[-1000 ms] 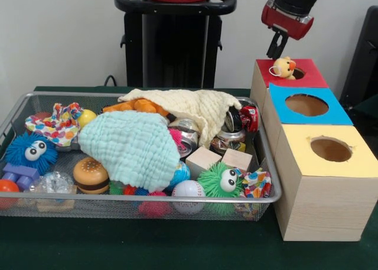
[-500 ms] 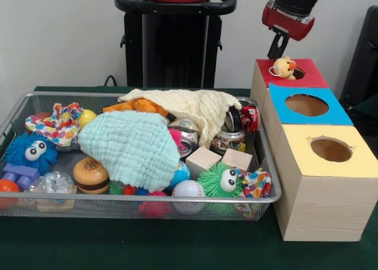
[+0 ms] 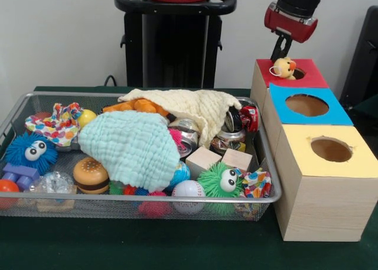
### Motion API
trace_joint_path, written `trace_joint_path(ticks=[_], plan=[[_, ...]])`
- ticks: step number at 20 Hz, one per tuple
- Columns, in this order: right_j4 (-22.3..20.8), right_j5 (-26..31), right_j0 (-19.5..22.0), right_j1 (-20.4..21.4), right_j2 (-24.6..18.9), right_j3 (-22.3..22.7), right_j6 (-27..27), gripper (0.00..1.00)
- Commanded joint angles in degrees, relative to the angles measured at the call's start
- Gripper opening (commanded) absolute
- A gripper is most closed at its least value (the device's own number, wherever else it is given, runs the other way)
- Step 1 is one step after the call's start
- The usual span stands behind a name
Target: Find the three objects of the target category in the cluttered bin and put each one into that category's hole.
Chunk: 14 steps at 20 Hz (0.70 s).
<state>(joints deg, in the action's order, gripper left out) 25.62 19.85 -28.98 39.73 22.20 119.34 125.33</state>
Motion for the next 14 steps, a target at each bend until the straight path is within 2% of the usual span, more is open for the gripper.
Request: trace_joint_path(ticks=[1, 8, 14], plan=[[6.0, -11.8, 0.7, -2.0, -7.5, -5.4, 16.2, 0.00], [7.0, -9.9, -1.2, -3.7, -5.5, -7.7, 16.9, 0.00], [7.5, -12.2, 0.3, -3.7, -7.3, -7.2, 16.4, 0.00]])
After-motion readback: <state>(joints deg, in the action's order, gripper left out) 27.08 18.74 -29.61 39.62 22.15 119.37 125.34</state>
